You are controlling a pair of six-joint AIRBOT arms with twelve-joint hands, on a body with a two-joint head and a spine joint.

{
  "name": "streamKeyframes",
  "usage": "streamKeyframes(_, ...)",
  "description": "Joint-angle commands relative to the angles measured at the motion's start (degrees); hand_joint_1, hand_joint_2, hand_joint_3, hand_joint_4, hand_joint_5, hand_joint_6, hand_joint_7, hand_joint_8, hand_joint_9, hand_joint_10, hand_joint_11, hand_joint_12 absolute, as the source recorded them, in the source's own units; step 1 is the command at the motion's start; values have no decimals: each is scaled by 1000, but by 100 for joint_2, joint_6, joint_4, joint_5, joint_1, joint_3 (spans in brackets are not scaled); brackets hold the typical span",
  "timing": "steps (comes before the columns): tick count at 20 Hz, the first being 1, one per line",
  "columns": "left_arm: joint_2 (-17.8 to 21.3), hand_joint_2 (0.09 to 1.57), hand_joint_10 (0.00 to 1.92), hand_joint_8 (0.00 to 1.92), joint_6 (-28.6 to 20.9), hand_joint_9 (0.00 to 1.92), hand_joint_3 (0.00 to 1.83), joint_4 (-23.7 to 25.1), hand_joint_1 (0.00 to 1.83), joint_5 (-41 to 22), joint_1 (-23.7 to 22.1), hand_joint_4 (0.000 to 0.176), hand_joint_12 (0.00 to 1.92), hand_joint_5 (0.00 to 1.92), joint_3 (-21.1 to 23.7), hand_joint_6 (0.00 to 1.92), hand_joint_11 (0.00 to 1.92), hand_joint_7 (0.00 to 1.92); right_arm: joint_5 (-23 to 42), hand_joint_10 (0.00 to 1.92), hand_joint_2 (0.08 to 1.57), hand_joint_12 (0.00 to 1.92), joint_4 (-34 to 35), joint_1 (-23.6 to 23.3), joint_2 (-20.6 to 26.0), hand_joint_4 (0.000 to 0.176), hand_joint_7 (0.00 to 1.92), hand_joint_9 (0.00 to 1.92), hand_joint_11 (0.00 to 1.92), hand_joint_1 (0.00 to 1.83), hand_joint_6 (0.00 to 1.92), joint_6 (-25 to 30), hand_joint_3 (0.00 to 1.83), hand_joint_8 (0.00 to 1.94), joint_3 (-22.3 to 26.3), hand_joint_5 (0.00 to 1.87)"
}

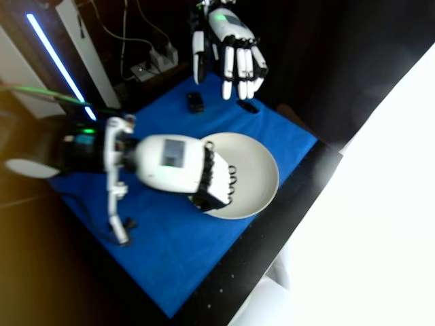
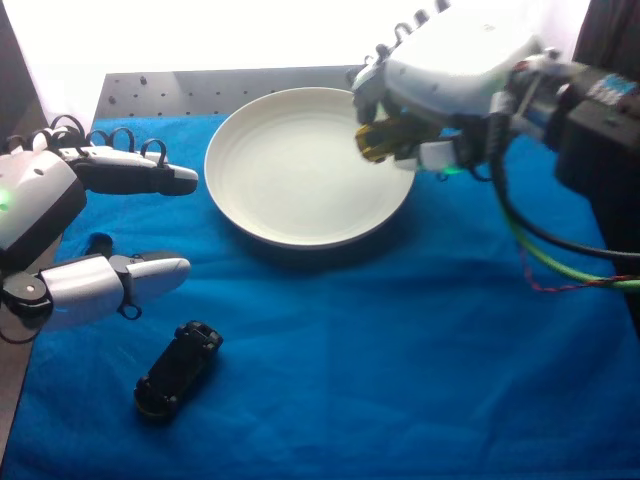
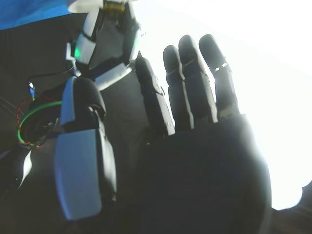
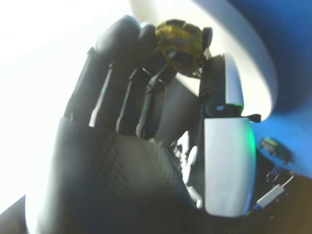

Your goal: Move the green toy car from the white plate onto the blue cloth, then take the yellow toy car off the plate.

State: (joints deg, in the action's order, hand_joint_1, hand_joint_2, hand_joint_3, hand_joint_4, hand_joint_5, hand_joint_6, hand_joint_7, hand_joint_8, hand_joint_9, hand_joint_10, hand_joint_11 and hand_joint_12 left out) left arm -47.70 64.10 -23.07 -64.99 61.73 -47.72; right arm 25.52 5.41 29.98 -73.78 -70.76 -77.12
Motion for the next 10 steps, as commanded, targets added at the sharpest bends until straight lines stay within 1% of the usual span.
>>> streamKeyframes(1,7,1074,4,1,-35,529,0,77,746,-712,-24,101,1260,721,20,4,50,541,817,1455,1158,1667,-32,-71,54,0,896,841,753,1373,1022,-33,0,1152,89,835)
streamKeyframes(2,15,1071,3,2,-35,529,0,63,754,-719,-8,102,1228,727,29,4,59,546,913,1387,1143,1605,-88,-71,185,0,917,885,775,1377,1011,-34,0,1100,245,860)
streamKeyframes(3,16,1069,4,4,-35,532,0,55,749,-725,2,116,1221,734,31,6,63,551,1002,1338,1134,1565,-133,-71,312,0,925,927,833,1381,1020,-34,0,1076,370,856)
streamKeyframes(4,22,1074,13,8,-35,552,1,44,754,-729,10,102,1228,740,39,8,82,563,1127,1310,1129,1536,-214,-70,507,0,937,948,864,1383,1030,-34,0,1054,567,848)
streamKeyframes(5,26,1072,13,8,-35,555,0,39,761,-736,16,117,1241,737,45,5,59,570,1183,1335,1128,1542,-261,-70,607,0,966,922,882,1383,1021,-34,0,1040,681,853)
streamKeyframes(6,45,1073,8,4,-35,546,0,27,757,-762,35,121,1203,735,62,3,59,565,1291,1388,1115,1633,-359,-46,769,0,1042,1055,978,1302,921,-34,0,1118,871,917)
streamKeyframes(7,64,1074,9,6,-35,550,1,14,748,-792,64,121,1198,733,79,1,67,571,1393,1428,1114,1682,-432,6,901,0,1043,1079,995,1285,876,-34,0,1163,1032,943)
streamKeyframes(8,76,1073,9,7,-35,550,0,-10,744,-832,104,126,1195,727,97,0,68,575,1514,1437,1138,1718,-513,62,1032,0,960,901,901,1360,945,-34,3,1146,1191,872)
streamKeyframes(9,84,1074,10,8,-35,552,1,-32,744,-867,141,124,1195,728,111,1,68,579,1621,1417,1117,1722,-599,135,1165,0,1030,993,917,1296,881,-34,0,1153,1352,940)
streamKeyframes(10,94,1079,11,7,-35,558,1,-52,753,-893,170,111,1231,720,122,0,59,582,1734,1282,1073,1642,-708,228,1322,0,1140,1121,1004,1299,672,-34,0,994,1537,1067)
